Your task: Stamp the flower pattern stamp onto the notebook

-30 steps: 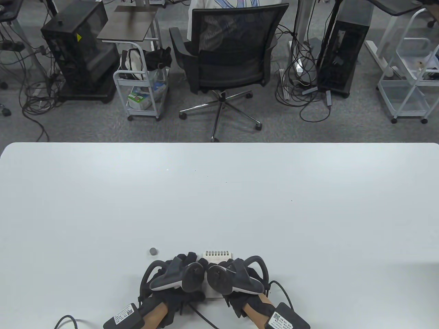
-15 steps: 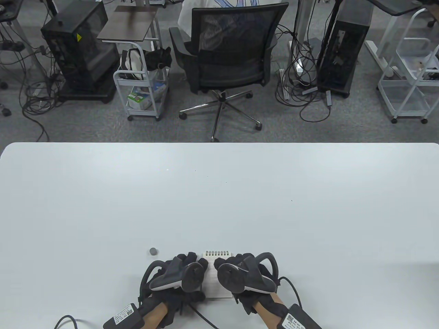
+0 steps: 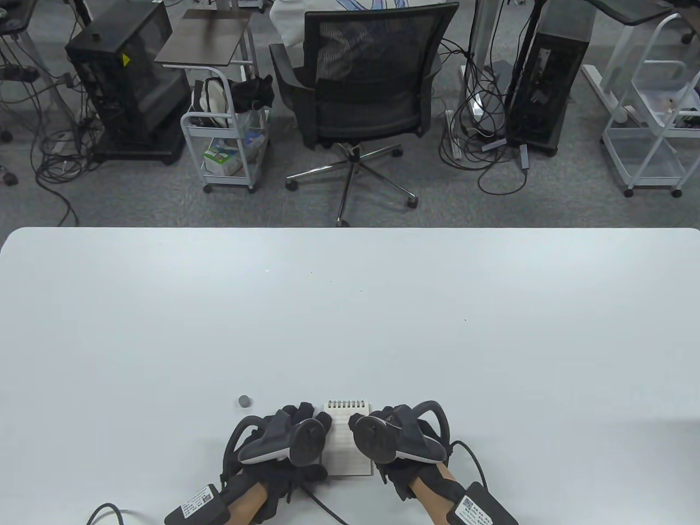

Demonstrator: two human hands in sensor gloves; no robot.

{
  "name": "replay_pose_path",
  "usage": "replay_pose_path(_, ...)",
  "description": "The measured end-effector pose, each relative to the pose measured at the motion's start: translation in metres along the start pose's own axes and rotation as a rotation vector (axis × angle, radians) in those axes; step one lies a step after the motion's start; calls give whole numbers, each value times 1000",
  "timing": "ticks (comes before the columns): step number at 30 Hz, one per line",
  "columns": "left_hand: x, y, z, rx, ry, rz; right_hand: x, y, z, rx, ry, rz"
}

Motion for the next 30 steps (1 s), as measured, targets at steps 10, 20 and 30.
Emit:
replay_pose_path(10,0,0,0,0,0,0,4,-1,-5,6,3,12)
replay_pose_path(20,0,0,0,0,0,0,5,-1,-7,14,-4,9)
replay_pose_path(30,0,0,1,0,-1,-5,10,0,-12,7,15,9)
Point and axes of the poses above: the tracker on the back of each hand, its own x axis roughly to the thumb side, its own y axis roughly from the fingertips to the wrist, z = x × y, the point moved 5 cm from there along -y, roughly from the wrist to the fingertips, and after that the axes turned 7 degrees about -x, right-handed, at the moved point
